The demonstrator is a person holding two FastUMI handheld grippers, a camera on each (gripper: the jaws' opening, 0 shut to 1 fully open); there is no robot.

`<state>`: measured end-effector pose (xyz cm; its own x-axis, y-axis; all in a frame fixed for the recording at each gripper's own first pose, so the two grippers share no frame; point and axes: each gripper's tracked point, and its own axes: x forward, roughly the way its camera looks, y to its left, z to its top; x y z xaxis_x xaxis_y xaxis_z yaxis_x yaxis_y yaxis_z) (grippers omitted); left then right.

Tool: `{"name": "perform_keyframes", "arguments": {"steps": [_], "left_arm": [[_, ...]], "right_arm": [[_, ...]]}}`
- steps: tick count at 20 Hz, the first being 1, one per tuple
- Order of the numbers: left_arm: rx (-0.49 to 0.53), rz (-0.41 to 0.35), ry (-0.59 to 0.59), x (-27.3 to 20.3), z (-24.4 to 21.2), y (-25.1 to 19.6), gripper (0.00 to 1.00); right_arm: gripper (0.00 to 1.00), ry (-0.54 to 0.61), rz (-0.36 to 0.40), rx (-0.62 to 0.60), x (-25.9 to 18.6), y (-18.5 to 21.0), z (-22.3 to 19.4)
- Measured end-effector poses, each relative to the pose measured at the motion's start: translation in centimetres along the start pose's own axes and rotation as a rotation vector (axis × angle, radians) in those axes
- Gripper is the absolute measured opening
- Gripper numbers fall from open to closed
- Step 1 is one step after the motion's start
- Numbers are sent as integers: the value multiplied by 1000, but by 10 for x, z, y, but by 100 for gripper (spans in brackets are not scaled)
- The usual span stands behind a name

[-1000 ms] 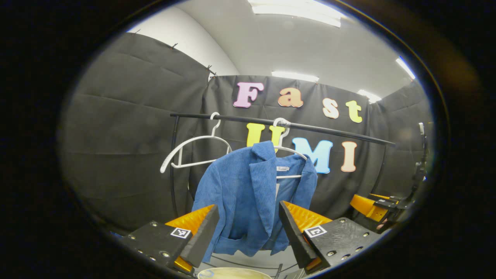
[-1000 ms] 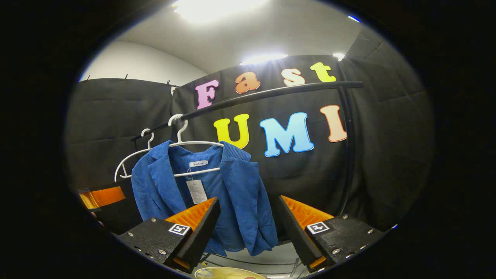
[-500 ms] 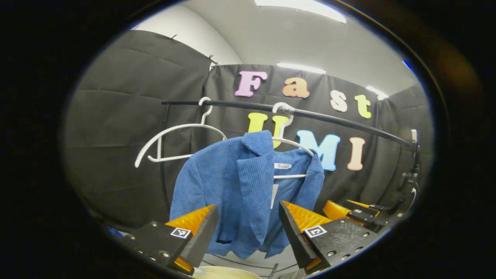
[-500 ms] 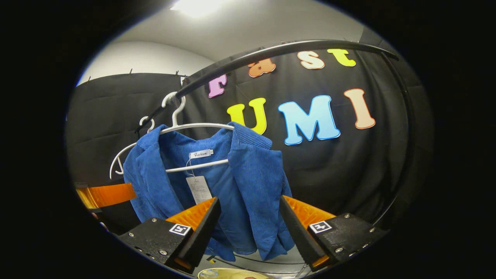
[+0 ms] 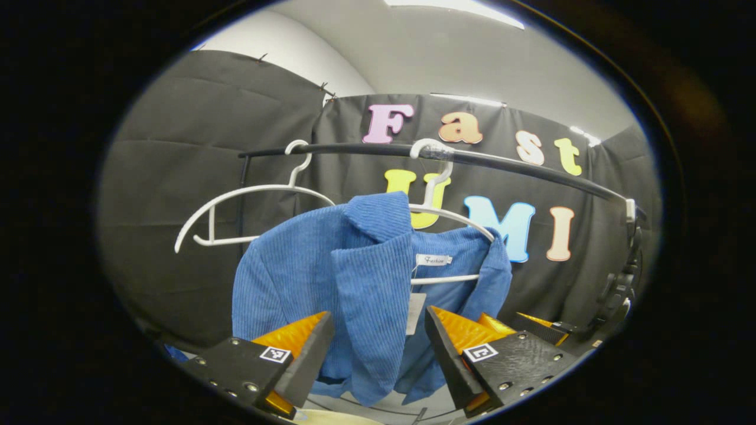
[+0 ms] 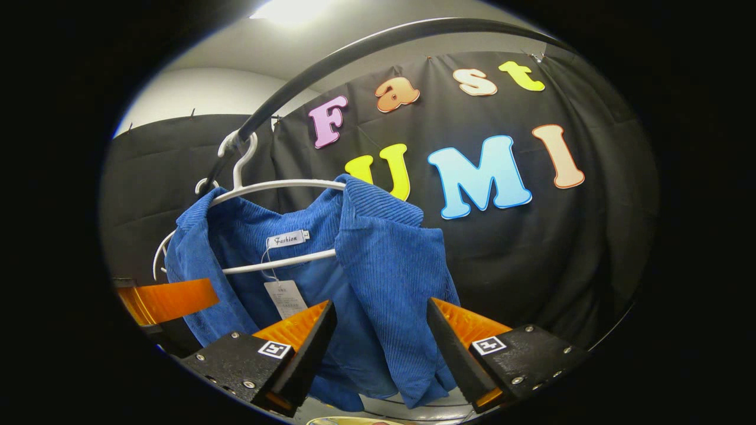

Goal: Grasp the clothes on the hanger with both hands and then place them into the laundry hamper below.

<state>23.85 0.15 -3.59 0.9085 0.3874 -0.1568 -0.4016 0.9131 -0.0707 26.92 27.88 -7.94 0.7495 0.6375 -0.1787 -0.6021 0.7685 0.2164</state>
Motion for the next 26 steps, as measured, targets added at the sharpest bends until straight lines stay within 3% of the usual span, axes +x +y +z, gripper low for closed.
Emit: {"name": "perform_keyframes", "arguments": {"steps": [2,4,5,13,15,16,17,18,19,21,23,24,25,26], "left_arm": [[3,50,0,11,-1,1,90],[-1,72,9,22,-5,0,90],[3,85,6,27,-4,2,90],[38,172,-5,47,-4,19,90],[46,172,-7,47,-5,18,82],[49,166,-4,48,-6,17,77],[47,149,0,49,-7,15,77],[50,151,0,49,-6,18,76],[50,148,0,50,-6,19,66],[42,127,5,49,-7,17,44],[24,94,9,53,-7,18,22],[10,59,12,51,-7,15,22],[7,61,3,50,-6,22,23],[-4,44,0,49,-1,25,16]], "right_arm": [[91,-7,-16,-15,9,-2,-1],[91,-5,-29,-27,17,-2,-3],[95,-9,-31,-26,20,-1,-2],[95,-22,-60,-85,47,-3,4],[94,-24,-75,-110,50,-7,3],[89,-23,-76,-117,53,-6,2],[92,-20,-71,-123,56,-5,1],[88,-15,-69,-134,58,-4,1],[84,-9,-71,-151,60,-5,0],[64,-3,-73,-179,63,-6,0],[29,2,-113,-173,62,-14,1],[11,2,-108,-158,60,-14,2],[7,5,-93,-141,59,-9,1],[2,7,-78,-127,60,-5,1]]}}
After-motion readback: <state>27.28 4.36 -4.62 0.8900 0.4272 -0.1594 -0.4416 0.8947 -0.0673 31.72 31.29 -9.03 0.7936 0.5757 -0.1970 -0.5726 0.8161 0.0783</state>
